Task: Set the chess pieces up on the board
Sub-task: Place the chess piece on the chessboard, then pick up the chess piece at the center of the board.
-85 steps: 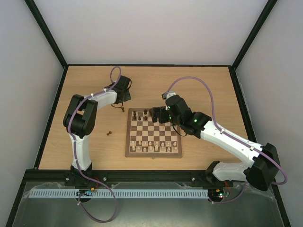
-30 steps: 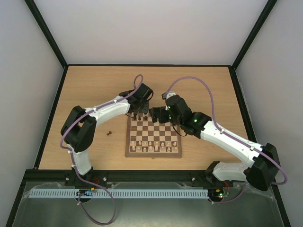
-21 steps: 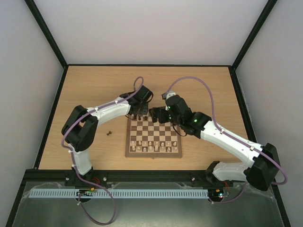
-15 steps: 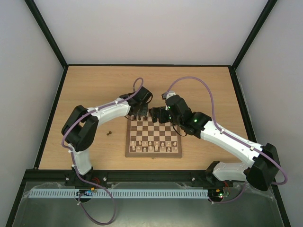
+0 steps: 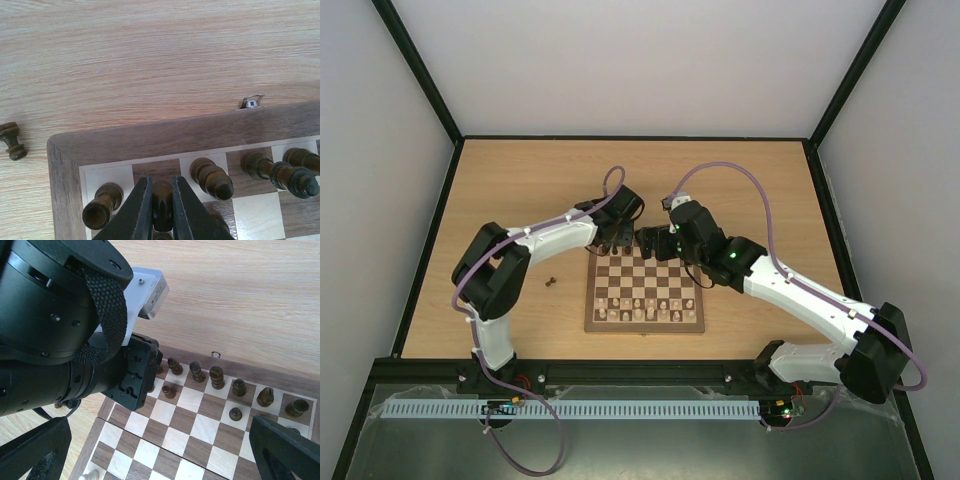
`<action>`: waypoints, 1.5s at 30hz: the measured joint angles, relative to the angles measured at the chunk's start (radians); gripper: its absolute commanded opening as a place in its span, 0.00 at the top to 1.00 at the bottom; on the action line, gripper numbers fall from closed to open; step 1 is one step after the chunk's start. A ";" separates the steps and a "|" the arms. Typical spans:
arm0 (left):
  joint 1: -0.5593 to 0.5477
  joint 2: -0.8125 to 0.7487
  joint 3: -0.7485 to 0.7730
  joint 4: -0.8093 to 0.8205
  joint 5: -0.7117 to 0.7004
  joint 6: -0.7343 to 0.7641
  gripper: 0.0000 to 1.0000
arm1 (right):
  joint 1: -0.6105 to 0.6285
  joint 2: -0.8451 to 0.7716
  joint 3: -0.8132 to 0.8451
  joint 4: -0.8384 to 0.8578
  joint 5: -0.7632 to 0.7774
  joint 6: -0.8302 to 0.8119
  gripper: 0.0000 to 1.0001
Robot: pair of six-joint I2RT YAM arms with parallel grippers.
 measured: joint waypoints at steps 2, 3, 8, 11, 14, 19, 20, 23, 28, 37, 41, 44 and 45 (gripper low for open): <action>-0.002 0.005 0.000 0.000 0.000 0.000 0.91 | 0.000 0.000 0.000 0.000 0.000 0.000 0.01; -0.002 0.006 0.000 0.000 0.001 -0.001 0.91 | 0.000 0.000 0.000 0.000 0.000 0.000 0.01; -0.002 0.007 0.000 0.002 0.000 -0.005 0.86 | 0.000 0.000 0.000 0.000 -0.004 0.000 0.01; -0.002 0.009 0.000 0.004 0.000 -0.007 0.81 | 0.000 0.000 0.000 0.000 -0.005 0.000 0.01; -0.002 0.012 0.000 0.006 0.002 -0.008 0.81 | 0.000 0.000 0.000 0.000 -0.006 0.000 0.01; -0.002 0.012 0.000 0.006 0.002 -0.008 0.80 | 0.000 0.000 0.000 0.000 -0.007 0.000 0.02; -0.002 0.012 0.000 0.006 0.001 -0.008 0.80 | 0.000 0.000 0.000 0.000 -0.008 0.000 0.01; -0.002 0.012 0.000 0.006 0.001 -0.008 0.77 | 0.000 0.000 0.000 0.000 -0.008 0.000 0.01; -0.002 0.000 0.000 0.005 -0.004 -0.011 0.66 | 0.000 0.000 0.000 0.001 -0.013 0.000 0.01; -0.010 -0.168 0.000 -0.006 -0.050 -0.008 0.26 | 0.000 0.000 0.000 0.001 -0.018 0.000 0.01; -0.011 -0.294 -0.029 0.014 -0.089 0.000 0.08 | 0.000 0.000 0.000 0.001 -0.021 0.000 0.01; -0.004 -0.380 -0.079 0.021 -0.112 0.000 0.01 | 0.000 0.001 0.000 0.002 -0.024 0.000 0.01; -0.001 -0.401 -0.095 0.021 -0.116 0.000 0.01 | 0.000 0.002 0.000 0.002 -0.025 0.000 0.02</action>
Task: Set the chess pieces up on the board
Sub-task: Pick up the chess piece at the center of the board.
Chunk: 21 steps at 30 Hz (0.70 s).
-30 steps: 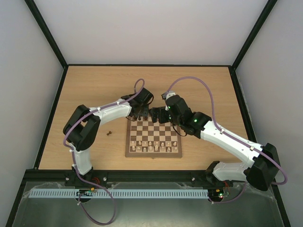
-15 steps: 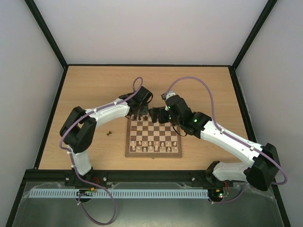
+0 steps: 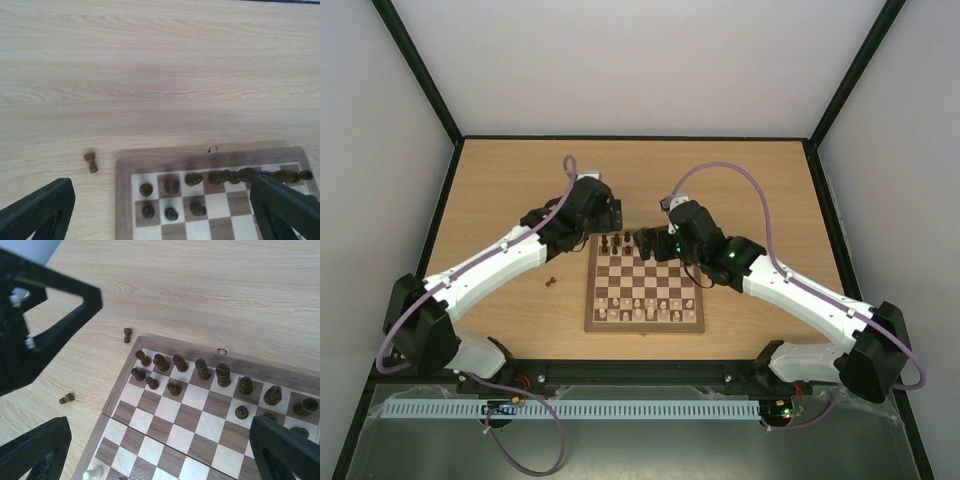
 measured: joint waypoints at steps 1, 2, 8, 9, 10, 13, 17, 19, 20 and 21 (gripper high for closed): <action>0.005 -0.023 -0.022 0.002 -0.003 -0.005 0.01 | 0.000 0.002 0.000 0.000 -0.001 0.000 0.01; 0.010 -0.041 -0.042 0.000 -0.006 -0.007 0.01 | 0.000 0.006 0.000 0.001 -0.001 0.000 0.01; 0.027 -0.150 -0.190 -0.006 -0.015 -0.045 0.01 | 0.000 0.019 -0.003 0.005 -0.013 -0.002 0.01; 0.029 -0.177 -0.224 -0.008 -0.015 -0.055 0.01 | 0.000 0.020 -0.004 0.006 -0.016 -0.002 0.02; 0.030 -0.206 -0.257 -0.009 -0.015 -0.066 0.01 | 0.000 0.021 -0.005 0.007 -0.019 -0.003 0.01; 0.031 -0.293 -0.349 -0.013 -0.014 -0.099 0.00 | 0.000 0.033 -0.005 0.019 -0.025 -0.003 0.01; 0.042 -0.377 -0.437 -0.017 -0.010 -0.129 0.01 | 0.000 0.057 -0.005 0.025 -0.035 -0.003 0.01; 0.058 -0.386 -0.455 -0.015 -0.004 -0.134 0.01 | 0.000 0.069 -0.005 0.025 -0.039 -0.003 0.01; 0.074 -0.387 -0.463 -0.008 0.006 -0.134 0.01 | 0.000 0.074 -0.005 0.025 -0.039 -0.003 0.01; 0.093 -0.385 -0.472 0.003 0.020 -0.132 0.00 | 0.000 0.077 -0.005 0.025 -0.039 -0.004 0.02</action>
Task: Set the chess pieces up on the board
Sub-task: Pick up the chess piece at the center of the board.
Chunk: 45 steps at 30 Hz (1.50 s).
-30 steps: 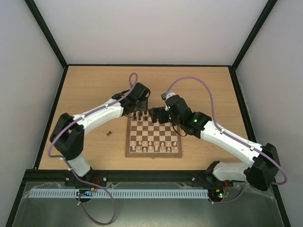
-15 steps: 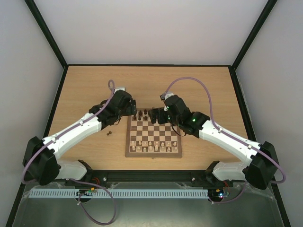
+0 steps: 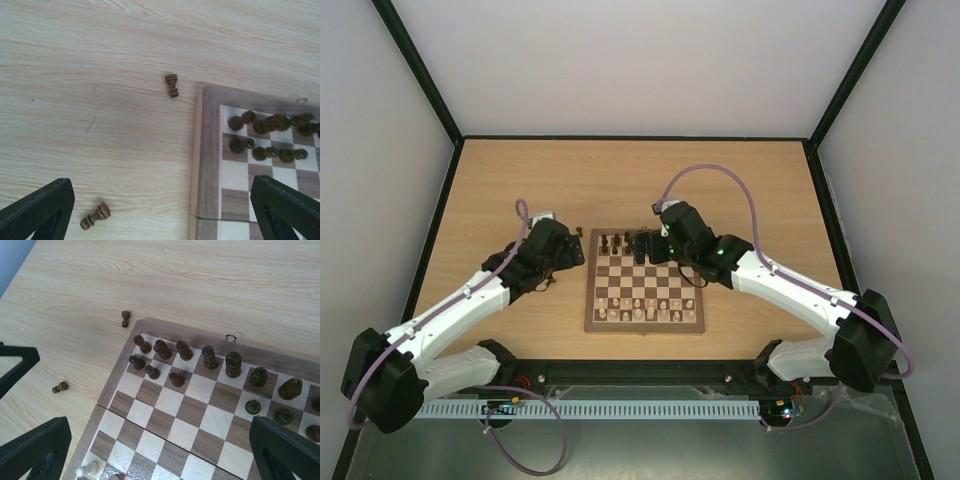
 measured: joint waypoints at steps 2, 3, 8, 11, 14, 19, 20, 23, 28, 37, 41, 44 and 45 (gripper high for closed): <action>0.042 0.013 -0.010 0.022 0.033 0.008 0.01 | 0.000 0.003 0.000 0.000 0.000 0.000 0.01; 0.070 0.029 -0.011 0.035 0.053 0.013 0.01 | 0.000 0.004 0.000 0.001 0.001 -0.002 0.01; 0.194 0.123 -0.011 0.113 0.180 0.025 0.01 | 0.000 0.018 0.000 0.007 -0.002 -0.003 0.01; 0.215 0.182 0.006 0.134 0.198 0.024 0.01 | 0.000 0.036 0.000 0.017 -0.011 -0.003 0.02; 0.211 0.268 0.067 0.144 0.200 0.024 0.01 | 0.000 0.046 0.000 0.020 -0.026 -0.003 0.01; 0.200 0.440 0.233 0.150 0.147 0.025 0.01 | 0.000 0.046 0.000 0.023 -0.039 -0.003 0.01; 0.199 0.469 0.262 0.151 0.135 0.024 0.01 | 0.000 0.045 0.000 0.023 -0.038 -0.003 0.02; 0.196 0.553 0.340 0.143 0.103 0.011 0.07 | 0.000 0.037 0.000 0.022 -0.036 -0.003 0.01; 0.188 0.704 0.450 0.095 0.088 -0.037 0.15 | 0.000 0.015 0.000 0.022 -0.037 -0.003 0.01; 0.166 0.817 0.481 0.020 0.076 -0.124 0.32 | 0.007 0.001 0.000 0.022 -0.048 -0.003 0.01; 0.166 0.822 0.483 0.018 0.060 -0.141 0.40 | 0.010 -0.002 -0.003 0.022 -0.051 -0.003 0.01; 0.166 0.824 0.483 0.019 0.053 -0.146 0.44 | 0.011 -0.002 -0.003 0.022 -0.052 -0.003 0.02; 0.166 0.824 0.483 0.019 0.052 -0.146 0.45 | 0.011 -0.002 -0.003 0.022 -0.052 -0.003 0.02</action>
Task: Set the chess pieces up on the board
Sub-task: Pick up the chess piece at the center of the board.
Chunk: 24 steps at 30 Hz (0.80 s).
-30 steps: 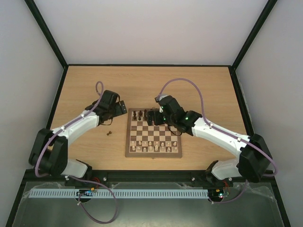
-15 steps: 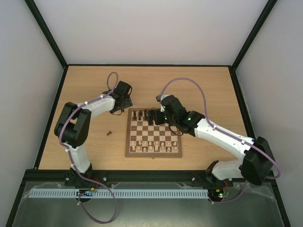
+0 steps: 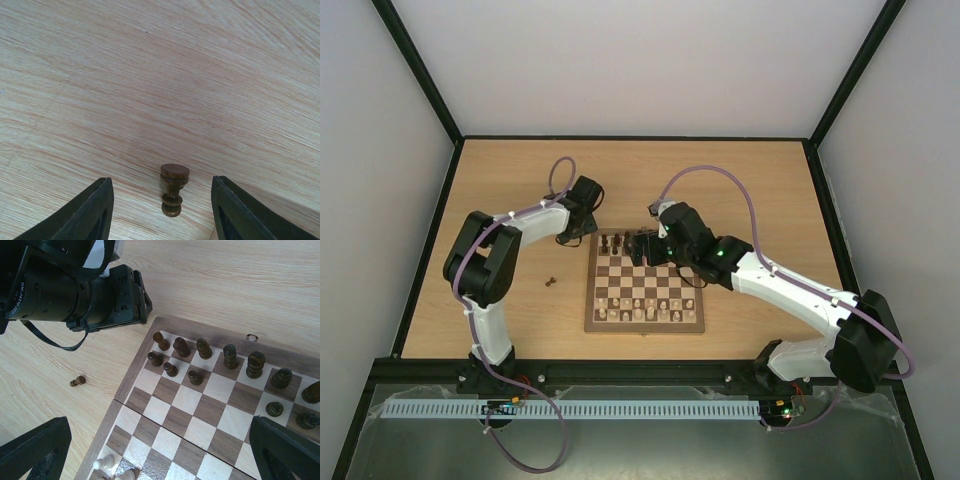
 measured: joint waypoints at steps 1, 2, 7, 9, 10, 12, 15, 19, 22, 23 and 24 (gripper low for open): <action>0.000 0.000 0.000 0.000 -0.002 0.000 0.47 | 0.000 0.000 0.000 0.000 0.000 0.000 0.02; 0.000 0.000 0.000 0.000 -0.003 0.001 0.48 | 0.000 0.000 0.000 0.000 0.000 0.000 0.01; 0.001 0.005 0.000 0.011 -0.004 0.008 0.52 | 0.000 0.000 0.000 0.000 0.000 0.000 0.01; 0.001 0.013 0.000 0.018 -0.002 0.014 0.53 | 0.000 0.000 0.000 0.000 0.000 0.000 0.01; 0.001 0.017 0.000 0.019 -0.001 0.018 0.54 | 0.000 0.000 0.000 0.000 0.000 0.000 0.01; 0.002 0.025 0.000 0.023 0.004 0.027 0.54 | 0.000 0.000 0.000 0.000 0.000 0.000 0.01; 0.002 0.033 0.001 0.024 0.006 0.037 0.55 | 0.000 0.000 0.000 0.000 0.000 0.000 0.01; 0.003 0.038 0.002 0.024 0.006 0.047 0.58 | 0.000 0.000 0.000 0.000 0.000 0.000 0.01; 0.005 0.039 0.002 0.025 0.006 0.051 0.64 | 0.000 -0.001 0.000 0.000 0.000 0.000 0.01; 0.007 0.039 0.002 0.026 0.006 0.051 0.67 | 0.000 -0.001 0.000 0.000 0.000 0.000 0.01; 0.008 0.039 0.002 0.028 0.006 0.052 0.68 | 0.000 -0.001 0.000 0.000 0.000 0.000 0.01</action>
